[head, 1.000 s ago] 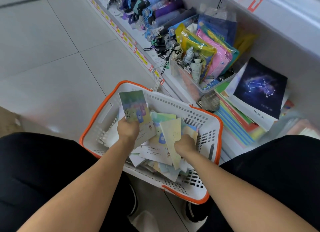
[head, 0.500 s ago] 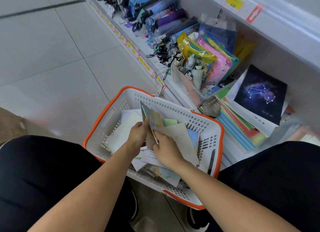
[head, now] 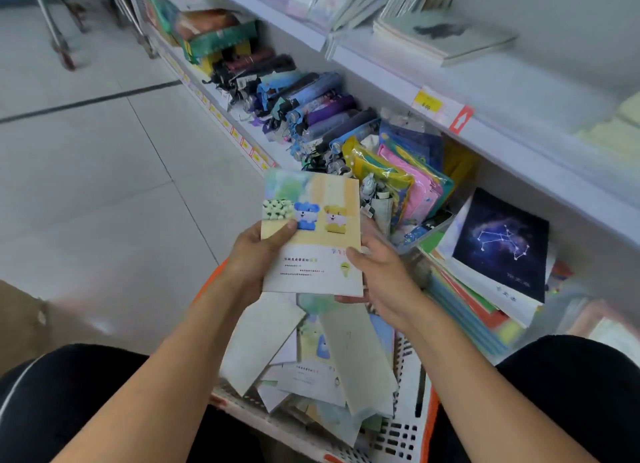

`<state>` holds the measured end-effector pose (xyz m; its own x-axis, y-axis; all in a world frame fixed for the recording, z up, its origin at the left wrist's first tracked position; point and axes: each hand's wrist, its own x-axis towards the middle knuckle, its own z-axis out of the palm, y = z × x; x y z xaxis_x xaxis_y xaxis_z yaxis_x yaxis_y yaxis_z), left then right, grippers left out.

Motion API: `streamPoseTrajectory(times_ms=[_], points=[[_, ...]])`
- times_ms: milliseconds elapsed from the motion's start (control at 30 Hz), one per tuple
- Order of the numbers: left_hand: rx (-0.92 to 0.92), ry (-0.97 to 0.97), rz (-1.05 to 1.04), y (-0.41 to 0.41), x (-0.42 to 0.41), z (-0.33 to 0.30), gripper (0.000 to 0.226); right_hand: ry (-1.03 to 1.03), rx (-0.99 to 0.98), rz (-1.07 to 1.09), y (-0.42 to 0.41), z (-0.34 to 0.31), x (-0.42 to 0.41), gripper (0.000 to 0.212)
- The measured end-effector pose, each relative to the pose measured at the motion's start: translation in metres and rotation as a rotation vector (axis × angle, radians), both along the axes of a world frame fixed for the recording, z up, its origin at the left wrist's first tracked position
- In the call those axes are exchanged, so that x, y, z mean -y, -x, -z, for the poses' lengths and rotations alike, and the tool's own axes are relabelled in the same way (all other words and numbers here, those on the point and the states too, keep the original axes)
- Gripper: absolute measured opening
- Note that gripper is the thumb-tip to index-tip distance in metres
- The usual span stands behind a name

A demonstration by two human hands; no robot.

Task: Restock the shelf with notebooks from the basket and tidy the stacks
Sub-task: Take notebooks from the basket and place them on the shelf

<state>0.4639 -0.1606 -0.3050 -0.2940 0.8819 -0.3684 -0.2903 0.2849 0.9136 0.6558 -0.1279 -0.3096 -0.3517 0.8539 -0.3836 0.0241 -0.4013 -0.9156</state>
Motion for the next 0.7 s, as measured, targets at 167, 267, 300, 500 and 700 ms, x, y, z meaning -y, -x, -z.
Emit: streamPoseTrajectory(times_ms=[167,267,300,500,700], points=[[0.025,-0.104,0.162,-0.012,-0.047,-0.103,0.022,-0.17,-0.146,0.216,-0.011,-0.096,-0.031,0.022],[-0.049,-0.172,0.322,-0.02,-0.069,-0.153,0.018,-0.189,-0.234,0.212,-0.027,-0.152,-0.046,0.021],[-0.072,-0.19,0.36,-0.023,-0.079,-0.167,0.017,-0.175,-0.269,0.193,-0.033,-0.169,-0.052,0.022],[0.049,-0.281,0.22,-0.05,-0.175,-0.216,0.04,-0.068,-0.381,0.426,-0.055,-0.224,-0.145,0.026],[-0.215,-0.281,0.211,-0.068,-0.261,-0.199,0.05,-0.071,-0.315,0.665,-0.042,-0.216,-0.278,0.045]])
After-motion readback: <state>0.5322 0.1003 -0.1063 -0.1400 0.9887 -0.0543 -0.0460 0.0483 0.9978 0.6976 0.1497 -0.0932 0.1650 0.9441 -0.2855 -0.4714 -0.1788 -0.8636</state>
